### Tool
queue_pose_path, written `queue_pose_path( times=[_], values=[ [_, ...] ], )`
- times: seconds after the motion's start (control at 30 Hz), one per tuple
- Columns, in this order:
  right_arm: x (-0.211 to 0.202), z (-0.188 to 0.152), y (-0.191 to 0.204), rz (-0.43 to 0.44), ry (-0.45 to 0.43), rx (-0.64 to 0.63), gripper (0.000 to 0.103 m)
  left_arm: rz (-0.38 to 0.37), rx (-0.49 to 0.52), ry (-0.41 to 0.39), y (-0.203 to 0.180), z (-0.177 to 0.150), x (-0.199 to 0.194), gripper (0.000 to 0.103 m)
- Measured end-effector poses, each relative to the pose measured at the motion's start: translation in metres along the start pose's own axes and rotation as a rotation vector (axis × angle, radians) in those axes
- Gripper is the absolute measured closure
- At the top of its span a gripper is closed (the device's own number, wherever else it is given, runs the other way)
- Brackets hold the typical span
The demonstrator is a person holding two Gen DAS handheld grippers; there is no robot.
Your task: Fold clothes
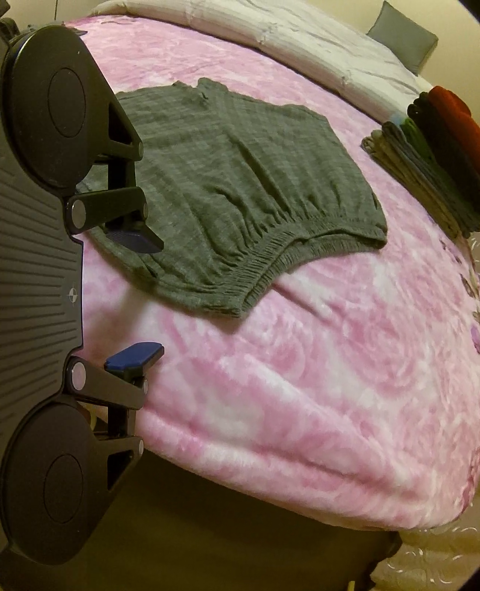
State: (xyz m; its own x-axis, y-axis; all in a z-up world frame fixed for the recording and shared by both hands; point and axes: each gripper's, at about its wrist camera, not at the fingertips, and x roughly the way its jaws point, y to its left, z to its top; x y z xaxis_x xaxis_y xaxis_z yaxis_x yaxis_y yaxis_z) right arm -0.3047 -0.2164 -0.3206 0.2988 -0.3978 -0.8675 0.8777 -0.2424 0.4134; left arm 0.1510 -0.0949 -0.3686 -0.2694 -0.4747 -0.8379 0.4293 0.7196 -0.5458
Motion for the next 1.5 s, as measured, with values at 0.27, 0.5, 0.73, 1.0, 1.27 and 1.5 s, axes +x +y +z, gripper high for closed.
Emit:
queue_pose_path(
  times=[0.27,0.5,0.73,1.0,1.27,1.5],
  values=[
    [0.0,0.011,-0.001,-0.068,-0.016,-0.105,0.046,0.16,0.336,-0.152,-0.025,-0.006,-0.019,0.103],
    [0.002,0.002,0.061,-0.007,-0.102,-0.468,0.046,0.228,0.692,-0.267,-0.075,-0.009,-0.027,0.098],
    [0.042,-0.028,0.069,-0.098,0.031,-0.676,0.047,0.319,0.871,-0.104,-0.088,-0.004,0.037,0.077],
    [-0.041,-0.041,0.056,-0.174,0.155,-0.438,0.045,0.484,0.922,0.006,-0.085,-0.007,-0.044,0.083],
    [-0.133,-0.064,0.111,-0.12,0.132,-0.414,0.022,0.392,1.112,0.003,-0.137,-0.049,-0.138,0.07],
    [-0.179,-0.079,0.134,-0.104,0.086,-0.438,0.013,0.33,1.193,-0.03,-0.163,-0.071,-0.171,0.058]
  ],
)
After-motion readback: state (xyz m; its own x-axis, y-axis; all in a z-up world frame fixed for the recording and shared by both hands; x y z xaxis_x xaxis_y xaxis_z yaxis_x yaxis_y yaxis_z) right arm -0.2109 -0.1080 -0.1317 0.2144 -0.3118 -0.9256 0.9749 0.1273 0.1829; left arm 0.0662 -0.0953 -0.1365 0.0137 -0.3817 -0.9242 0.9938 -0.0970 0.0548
